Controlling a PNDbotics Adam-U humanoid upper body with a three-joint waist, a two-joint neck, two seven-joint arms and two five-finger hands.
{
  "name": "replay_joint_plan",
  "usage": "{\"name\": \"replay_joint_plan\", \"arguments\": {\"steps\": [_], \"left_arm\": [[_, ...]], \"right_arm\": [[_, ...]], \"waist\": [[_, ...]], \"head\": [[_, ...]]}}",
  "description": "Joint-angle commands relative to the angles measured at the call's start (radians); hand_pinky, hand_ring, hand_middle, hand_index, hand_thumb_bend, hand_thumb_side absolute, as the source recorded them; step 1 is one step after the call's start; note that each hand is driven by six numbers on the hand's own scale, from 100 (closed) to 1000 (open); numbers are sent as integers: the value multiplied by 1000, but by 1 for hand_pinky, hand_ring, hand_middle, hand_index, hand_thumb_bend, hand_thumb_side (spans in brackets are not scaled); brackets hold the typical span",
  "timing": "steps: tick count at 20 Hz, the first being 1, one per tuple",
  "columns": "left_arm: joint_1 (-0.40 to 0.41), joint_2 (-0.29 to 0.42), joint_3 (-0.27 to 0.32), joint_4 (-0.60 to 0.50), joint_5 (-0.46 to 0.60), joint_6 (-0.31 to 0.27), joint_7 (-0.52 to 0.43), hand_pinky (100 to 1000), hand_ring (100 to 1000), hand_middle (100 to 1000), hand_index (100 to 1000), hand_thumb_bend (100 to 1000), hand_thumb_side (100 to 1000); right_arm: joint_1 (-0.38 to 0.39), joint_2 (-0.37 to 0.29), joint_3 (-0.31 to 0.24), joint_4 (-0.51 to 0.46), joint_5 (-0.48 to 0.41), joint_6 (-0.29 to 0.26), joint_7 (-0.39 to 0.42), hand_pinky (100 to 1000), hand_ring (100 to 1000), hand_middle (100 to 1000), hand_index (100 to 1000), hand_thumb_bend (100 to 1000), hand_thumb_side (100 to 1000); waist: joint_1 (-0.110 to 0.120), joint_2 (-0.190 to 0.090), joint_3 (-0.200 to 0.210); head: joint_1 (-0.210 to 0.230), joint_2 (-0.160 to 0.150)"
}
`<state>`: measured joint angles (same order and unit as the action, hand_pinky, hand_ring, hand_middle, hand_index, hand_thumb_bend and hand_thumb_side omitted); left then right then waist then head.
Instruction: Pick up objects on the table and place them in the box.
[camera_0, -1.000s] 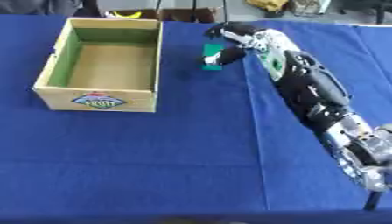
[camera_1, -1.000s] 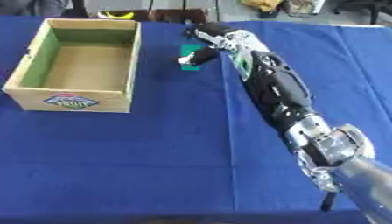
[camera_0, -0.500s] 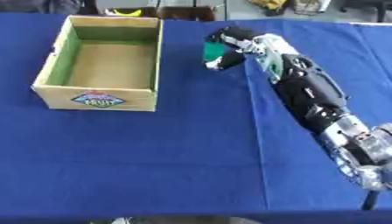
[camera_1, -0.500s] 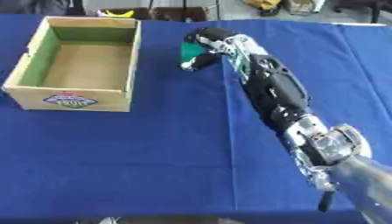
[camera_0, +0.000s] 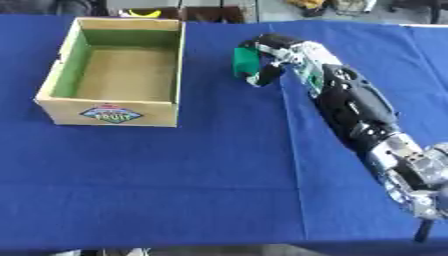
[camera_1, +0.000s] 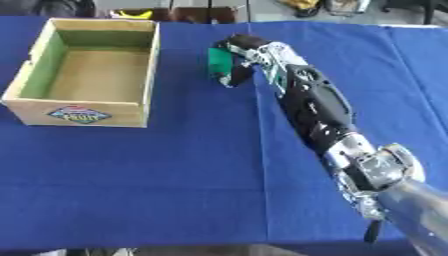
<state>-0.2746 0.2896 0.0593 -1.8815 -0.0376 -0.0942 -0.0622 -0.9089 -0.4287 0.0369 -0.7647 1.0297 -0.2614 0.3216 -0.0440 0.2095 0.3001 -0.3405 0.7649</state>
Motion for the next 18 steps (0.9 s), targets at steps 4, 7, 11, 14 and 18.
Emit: {"name": "replay_joint_plan", "arguments": {"steps": [4, 7, 11, 14, 18], "left_arm": [[-11, 10, 10, -17, -3, 2, 2, 406, 325, 432, 570, 663, 750], [-10, 15, 12, -17, -2, 2, 5, 406, 326, 432, 571, 665, 747], [-5, 22, 12, -17, 1, 3, 6, 407, 326, 432, 571, 667, 744], [-4, 22, 9, -16, 4, 3, 4, 407, 326, 432, 570, 668, 743], [-6, 19, 2, -15, 10, 3, -3, 407, 326, 432, 570, 669, 741]], "right_arm": [[-23, -33, 11, -79, -47, -5, -38, 685, 517, 681, 889, 100, 100], [-39, -37, 33, -155, -75, -28, -46, 687, 518, 681, 889, 100, 100], [-77, -18, 58, -234, -108, -48, -34, 693, 527, 686, 890, 100, 100], [-111, 21, 78, -261, -123, -57, -9, 697, 536, 693, 894, 100, 100], [-143, 92, 101, -251, -117, -68, 28, 700, 543, 697, 895, 100, 100]], "waist": [[1, -20, -12], [-1, -29, -21], [-4, -44, -26], [-6, -53, -19], [-5, -63, 3]], "head": [[4, 5], [7, 5], [10, 5], [12, 5], [1, 5]]}}
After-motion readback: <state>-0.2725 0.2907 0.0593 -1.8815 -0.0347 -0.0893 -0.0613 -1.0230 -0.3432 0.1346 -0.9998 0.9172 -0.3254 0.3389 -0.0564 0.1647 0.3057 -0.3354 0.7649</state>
